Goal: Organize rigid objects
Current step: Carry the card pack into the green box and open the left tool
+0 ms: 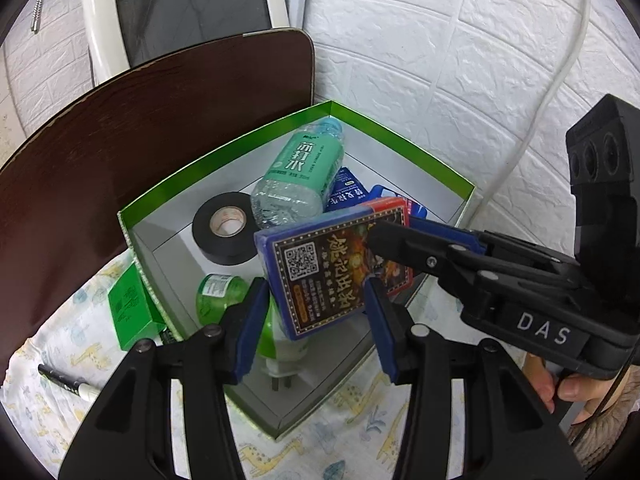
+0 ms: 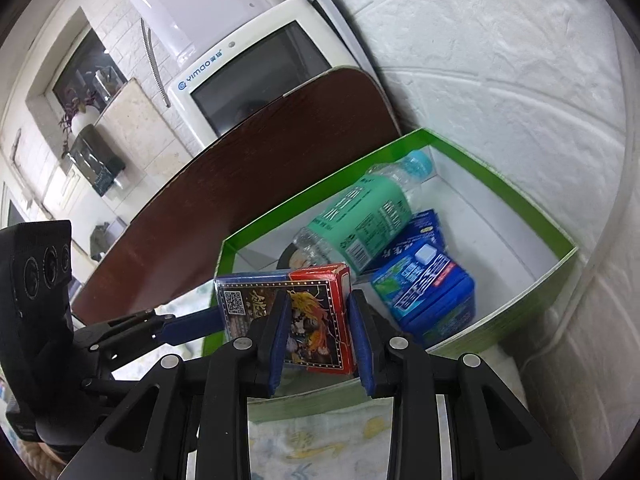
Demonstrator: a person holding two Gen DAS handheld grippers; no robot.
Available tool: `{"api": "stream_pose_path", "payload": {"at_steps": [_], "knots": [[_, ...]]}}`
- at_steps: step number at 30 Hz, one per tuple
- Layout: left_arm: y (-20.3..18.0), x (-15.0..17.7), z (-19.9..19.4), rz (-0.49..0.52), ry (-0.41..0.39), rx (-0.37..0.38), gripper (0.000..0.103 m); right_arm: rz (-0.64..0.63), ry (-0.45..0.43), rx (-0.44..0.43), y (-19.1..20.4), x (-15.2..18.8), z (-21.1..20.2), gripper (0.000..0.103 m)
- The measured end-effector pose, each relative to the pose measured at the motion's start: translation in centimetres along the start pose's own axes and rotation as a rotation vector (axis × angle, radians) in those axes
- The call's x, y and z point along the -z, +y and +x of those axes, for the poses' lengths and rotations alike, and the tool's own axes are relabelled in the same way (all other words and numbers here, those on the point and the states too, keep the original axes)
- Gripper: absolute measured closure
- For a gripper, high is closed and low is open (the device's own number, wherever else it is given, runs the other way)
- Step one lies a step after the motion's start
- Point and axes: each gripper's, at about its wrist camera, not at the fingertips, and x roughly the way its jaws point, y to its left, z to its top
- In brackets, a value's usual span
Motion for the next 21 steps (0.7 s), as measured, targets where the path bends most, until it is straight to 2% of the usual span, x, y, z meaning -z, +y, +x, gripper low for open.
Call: {"api": "stream_pose_path", "payload": {"at_steps": [15,21], "knots": [[-1.2,-0.1,1.6,-0.005,0.045,0.051,0.056,0.039,-0.015,0.032,-2.0,-0.1,-0.3,0.071],[-1.3,0.1,0.4,-0.013,0.012,0.067,0.054,0.040,-0.020,0.030,-1.7,0.0,-0.8,0.071]]}}
